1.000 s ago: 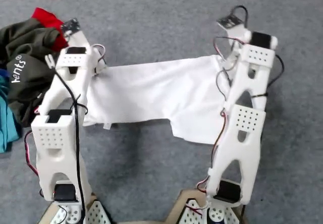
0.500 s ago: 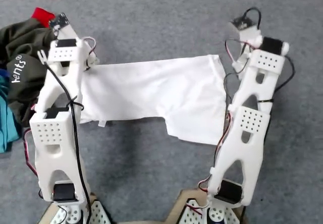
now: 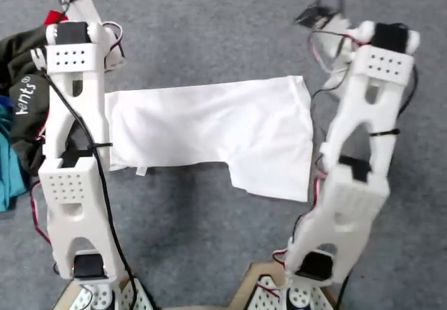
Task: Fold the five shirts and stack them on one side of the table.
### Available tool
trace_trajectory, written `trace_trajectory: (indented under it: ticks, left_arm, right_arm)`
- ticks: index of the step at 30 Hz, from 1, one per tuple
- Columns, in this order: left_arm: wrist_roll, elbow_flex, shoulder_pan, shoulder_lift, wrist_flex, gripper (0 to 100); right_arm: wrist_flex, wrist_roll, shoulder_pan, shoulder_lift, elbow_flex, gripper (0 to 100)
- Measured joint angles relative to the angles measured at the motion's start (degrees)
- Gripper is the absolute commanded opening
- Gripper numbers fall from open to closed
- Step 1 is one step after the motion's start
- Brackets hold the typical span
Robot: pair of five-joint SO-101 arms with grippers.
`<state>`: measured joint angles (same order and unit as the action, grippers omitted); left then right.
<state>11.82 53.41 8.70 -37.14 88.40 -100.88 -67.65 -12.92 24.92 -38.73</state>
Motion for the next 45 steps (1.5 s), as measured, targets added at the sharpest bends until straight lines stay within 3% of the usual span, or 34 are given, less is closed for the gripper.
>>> trace_trajectory:
  ticks: [5,10,16,19,25,32,36,45]
  left_arm:
    - [-4.0,1.6,-0.5,1.9,7.4,3]
    - [-5.0,2.6,0.1,8.1,11.2,3]
    - [-5.1,-2.9,1.3,13.5,11.9,3]
    - [-5.3,-8.6,1.9,16.0,11.3,3]
    - [-5.4,-23.7,4.5,25.8,1.9,3]
    - [-5.4,-54.3,4.7,40.5,-15.1,3]
    - [-5.4,-69.0,4.8,45.6,-22.4,3]
    - [-5.3,-80.5,4.8,47.3,-26.9,3]
  right_arm:
    - [5.8,-4.8,6.2,-18.0,27.4,2.5]
    - [18.5,-5.3,12.5,-33.2,54.8,12.1]
    - [26.5,-5.2,18.4,-39.9,76.0,12.4]
    - [30.8,-4.6,18.5,-40.1,80.6,12.4]
    - [33.9,-3.7,18.8,-40.1,84.7,12.4]
    - [37.7,-3.7,18.9,-40.3,87.7,12.6]
    - [38.6,-3.2,19.8,-40.3,88.7,18.9]
    - [41.7,-2.6,20.8,-37.7,89.2,19.8]
